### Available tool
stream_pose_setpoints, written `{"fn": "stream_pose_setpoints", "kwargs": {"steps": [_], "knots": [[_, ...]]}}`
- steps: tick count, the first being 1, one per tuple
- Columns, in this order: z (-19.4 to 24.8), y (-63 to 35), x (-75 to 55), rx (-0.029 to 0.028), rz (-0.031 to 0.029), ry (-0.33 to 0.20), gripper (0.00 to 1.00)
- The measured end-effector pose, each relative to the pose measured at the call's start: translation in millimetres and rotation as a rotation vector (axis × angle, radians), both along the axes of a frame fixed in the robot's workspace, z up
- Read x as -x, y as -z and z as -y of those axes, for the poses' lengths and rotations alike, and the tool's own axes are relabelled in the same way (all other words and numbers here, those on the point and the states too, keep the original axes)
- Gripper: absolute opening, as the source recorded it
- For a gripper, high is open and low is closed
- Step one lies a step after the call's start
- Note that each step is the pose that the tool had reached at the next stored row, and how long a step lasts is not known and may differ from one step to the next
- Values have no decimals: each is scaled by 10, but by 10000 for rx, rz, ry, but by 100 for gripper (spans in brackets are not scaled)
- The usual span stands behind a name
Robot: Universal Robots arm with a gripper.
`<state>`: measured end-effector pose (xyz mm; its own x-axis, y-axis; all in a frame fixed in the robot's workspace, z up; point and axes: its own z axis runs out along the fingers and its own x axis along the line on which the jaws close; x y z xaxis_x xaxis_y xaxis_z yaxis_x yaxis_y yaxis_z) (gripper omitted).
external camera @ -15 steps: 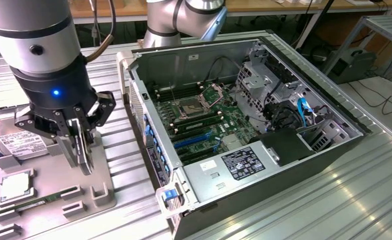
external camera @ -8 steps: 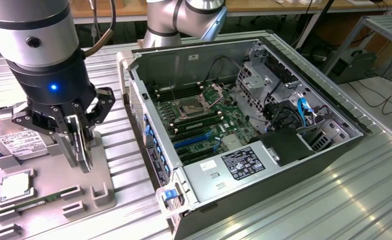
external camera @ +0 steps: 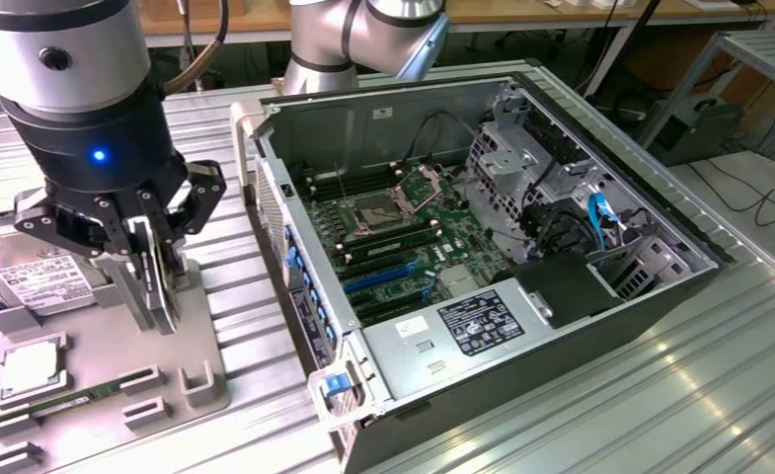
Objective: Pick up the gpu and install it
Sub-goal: 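Pick up the gpu and move the gpu toward the slot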
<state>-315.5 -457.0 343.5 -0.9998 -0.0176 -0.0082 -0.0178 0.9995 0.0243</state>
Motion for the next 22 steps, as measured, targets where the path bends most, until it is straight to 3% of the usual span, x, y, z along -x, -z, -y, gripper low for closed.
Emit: {"fn": "stream_pose_setpoints", "kwargs": {"steps": [22], "knots": [[0,-514,0,-38,-1,0,28]]}}
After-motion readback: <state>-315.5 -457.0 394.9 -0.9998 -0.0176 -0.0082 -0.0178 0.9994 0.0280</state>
